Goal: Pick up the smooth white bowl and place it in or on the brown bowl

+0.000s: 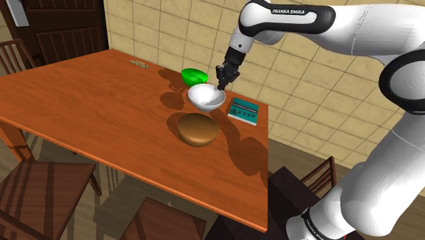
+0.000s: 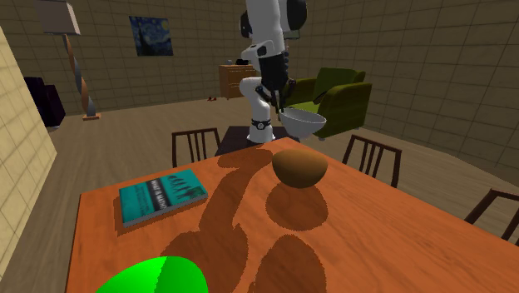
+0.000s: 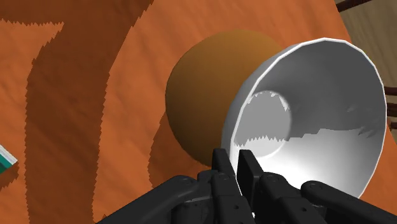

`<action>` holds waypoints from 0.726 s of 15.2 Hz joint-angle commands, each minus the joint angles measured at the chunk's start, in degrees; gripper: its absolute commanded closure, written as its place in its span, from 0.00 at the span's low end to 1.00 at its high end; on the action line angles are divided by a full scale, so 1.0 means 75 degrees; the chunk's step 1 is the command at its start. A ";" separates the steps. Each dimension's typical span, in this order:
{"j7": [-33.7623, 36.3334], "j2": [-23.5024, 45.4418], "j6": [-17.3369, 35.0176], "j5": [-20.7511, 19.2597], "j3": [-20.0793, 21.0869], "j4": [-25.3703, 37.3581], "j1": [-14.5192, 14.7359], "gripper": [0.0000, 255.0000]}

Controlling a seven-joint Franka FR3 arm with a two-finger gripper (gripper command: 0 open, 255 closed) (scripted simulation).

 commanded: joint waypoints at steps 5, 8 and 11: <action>-0.0047 -0.0019 0.0555 0.0028 0.0028 -0.0574 0.0038 1.00; -0.0105 0.0032 0.0842 0.0053 0.0033 -0.0815 0.0042 1.00; -0.0165 0.0097 0.1126 0.0081 0.0039 -0.1039 0.0047 1.00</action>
